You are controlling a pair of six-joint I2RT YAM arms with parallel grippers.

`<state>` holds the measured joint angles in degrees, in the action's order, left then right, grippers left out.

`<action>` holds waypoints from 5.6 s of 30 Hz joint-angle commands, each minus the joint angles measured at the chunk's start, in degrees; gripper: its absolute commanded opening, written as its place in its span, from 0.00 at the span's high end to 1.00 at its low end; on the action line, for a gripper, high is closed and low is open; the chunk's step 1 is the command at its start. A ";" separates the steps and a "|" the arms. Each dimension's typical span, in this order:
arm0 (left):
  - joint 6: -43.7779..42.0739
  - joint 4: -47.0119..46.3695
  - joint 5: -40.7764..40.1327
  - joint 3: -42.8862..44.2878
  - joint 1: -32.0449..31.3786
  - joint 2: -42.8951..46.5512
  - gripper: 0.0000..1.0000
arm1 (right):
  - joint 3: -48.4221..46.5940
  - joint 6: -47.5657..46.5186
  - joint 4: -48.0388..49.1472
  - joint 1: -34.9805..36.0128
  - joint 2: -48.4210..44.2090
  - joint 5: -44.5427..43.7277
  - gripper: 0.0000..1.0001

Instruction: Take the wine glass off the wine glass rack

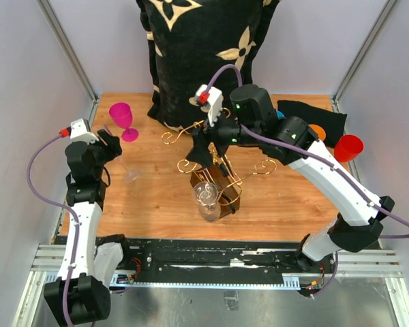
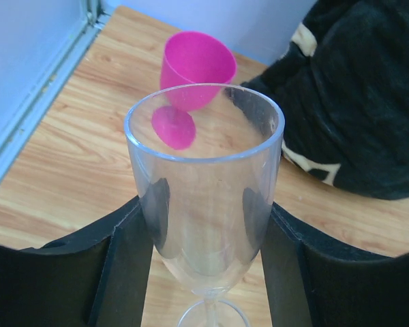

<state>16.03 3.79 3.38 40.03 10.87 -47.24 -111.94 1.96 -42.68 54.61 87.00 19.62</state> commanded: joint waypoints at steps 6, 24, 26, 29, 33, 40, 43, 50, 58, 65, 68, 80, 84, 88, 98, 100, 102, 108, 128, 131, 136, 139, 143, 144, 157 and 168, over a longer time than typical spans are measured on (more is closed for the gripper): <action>-5.10 -20.21 -4.50 -7.17 0.32 -1.80 0.99 | 12.69 14.61 -7.50 -7.46 -7.75 5.94 0.34; -11.81 -40.49 -8.81 -15.26 0.21 -7.81 0.95 | 26.01 18.52 1.04 -10.59 -9.71 22.17 0.62; -11.86 -41.33 -10.01 -15.44 0.23 -8.95 0.95 | 26.40 18.54 1.28 -10.59 -9.65 23.91 0.63; -12.24 -43.40 -11.24 -16.20 0.24 -9.85 0.94 | 27.06 18.49 1.42 -10.65 -9.96 25.44 0.63; -13.25 -44.92 -11.62 -16.78 0.21 -10.87 0.91 | 27.94 18.32 1.75 -10.62 -10.27 27.13 0.64; -11.98 -46.50 -11.35 -18.24 0.15 -12.98 0.83 | 29.37 17.25 1.58 -10.53 -10.56 28.63 0.71; -12.17 -45.98 -12.40 -18.07 -0.32 -14.43 0.82 | 29.86 17.20 1.96 -10.57 -11.02 29.33 0.70; -15.28 -47.63 -18.60 -16.11 -2.67 -20.21 0.80 | 30.50 17.00 2.01 -10.50 -11.50 30.04 0.69; -17.19 -58.17 -23.30 -14.92 -2.95 -27.50 0.72 | 31.10 18.10 2.84 -10.36 -12.35 31.71 0.71; -18.59 -62.47 -23.82 -12.01 -2.90 -33.06 0.72 | 30.65 17.48 1.76 -10.30 -12.67 32.63 0.77; -19.17 -63.88 -24.48 -11.05 -2.90 -35.18 0.71 | 30.78 17.22 1.54 -10.27 -12.58 33.02 0.78; -18.41 -67.52 -25.90 -11.82 -2.95 -37.21 0.59 | 30.47 17.32 1.88 -10.31 -10.92 33.23 0.99; -17.08 -66.51 -25.83 -12.37 -2.89 -36.09 0.49 | 30.05 17.44 1.81 -10.76 -10.79 32.94 0.99; -15.92 -64.78 -25.48 -12.00 -2.90 -35.28 0.41 | 29.83 17.56 1.85 -11.28 -11.27 34.20 0.99; -13.40 -60.96 -24.72 -10.93 -2.93 -33.71 0.28 | 35.32 24.54 8.76 -11.30 -14.39 42.57 0.99; -13.53 -60.58 -24.85 -10.85 -2.89 -33.33 0.27 | 35.40 25.09 8.60 -11.33 -14.89 43.19 0.99; -13.57 -60.57 -24.91 -10.91 -2.94 -32.82 0.27 | 35.11 25.31 7.76 -11.34 -15.25 43.25 0.99; -13.62 -61.09 -24.97 -10.90 -2.95 -31.87 0.27 | 33.91 24.09 3.61 -11.34 -15.96 42.58 0.99; -11.15 -59.18 -22.67 -10.04 -2.94 -29.99 0.23 | 33.50 20.71 -0.48 -20.97 -16.22 43.27 0.99; -11.03 -57.71 -22.39 -9.48 -2.92 -29.22 0.22 | 31.63 21.16 0.99 -21.03 -14.24 42.98 0.99; -10.40 -52.20 -22.81 -8.11 -2.89 -26.75 0.21 | 27.29 21.11 1.94 -21.04 -10.80 42.63 0.99; -10.45 -50.41 -22.89 -7.64 -2.88 -25.47 0.20 | 24.60 20.93 1.54 -21.25 -9.49 41.66 0.99; -9.49 -45.87 -22.56 -6.33 -2.91 -23.47 0.18 | 22.44 20.70 1.50 -21.40 -7.94 41.87 0.99; -9.34 -45.11 -22.21 -6.21 -2.98 -22.82 0.18 | 22.17 20.79 1.94 -21.39 -7.56 42.08 0.99; -6.28 -29.39 -20.21 -0.13 -2.88 -18.00 0.16 | 17.28 22.39 4.75 -15.48 -1.92 43.69 0.99; -3.79 -17.26 -22.38 6.30 -2.94 -14.37 0.16 | 9.61 20.30 2.11 -8.97 3.54 44.76 0.99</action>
<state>9.67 -19.64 -17.37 41.89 8.05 -63.75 -96.92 24.23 -40.29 42.52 88.55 62.08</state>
